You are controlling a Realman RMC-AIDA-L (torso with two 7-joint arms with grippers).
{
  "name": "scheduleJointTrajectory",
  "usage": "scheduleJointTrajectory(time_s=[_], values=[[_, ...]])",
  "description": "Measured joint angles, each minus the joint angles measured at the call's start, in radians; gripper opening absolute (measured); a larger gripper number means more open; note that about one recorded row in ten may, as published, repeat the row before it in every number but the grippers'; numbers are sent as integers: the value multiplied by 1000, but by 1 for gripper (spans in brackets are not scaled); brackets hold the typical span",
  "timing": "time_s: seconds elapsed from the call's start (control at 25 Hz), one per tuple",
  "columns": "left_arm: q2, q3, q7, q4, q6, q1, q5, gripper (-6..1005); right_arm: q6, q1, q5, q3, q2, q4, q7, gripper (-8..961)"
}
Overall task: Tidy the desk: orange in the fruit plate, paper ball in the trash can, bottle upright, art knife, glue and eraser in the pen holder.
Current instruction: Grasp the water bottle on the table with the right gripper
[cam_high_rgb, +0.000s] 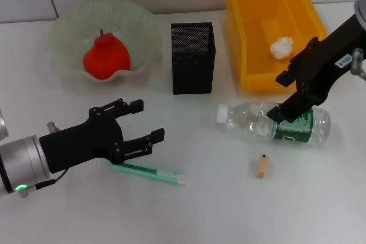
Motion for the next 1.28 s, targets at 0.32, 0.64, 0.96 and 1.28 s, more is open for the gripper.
scheduleJointTrajectory(time_s=[0.32, 0.64, 0.96, 1.28], values=[[0, -1, 0, -12, 2, 0, 0, 804, 56, -36, -44, -28, 12, 11, -174, 777], [-1, -4, -9, -18, -5, -2, 0, 804, 245, -138, -109, -156, 12, 52, -276, 778], [-2, -9, -10, -27, -7, -2, -9, 803, 331, -143, -139, -156, 12, 142, -258, 778], [-1, -9, -22, -26, -12, -5, -9, 803, 375, -141, -154, -157, 13, 182, -261, 778]])
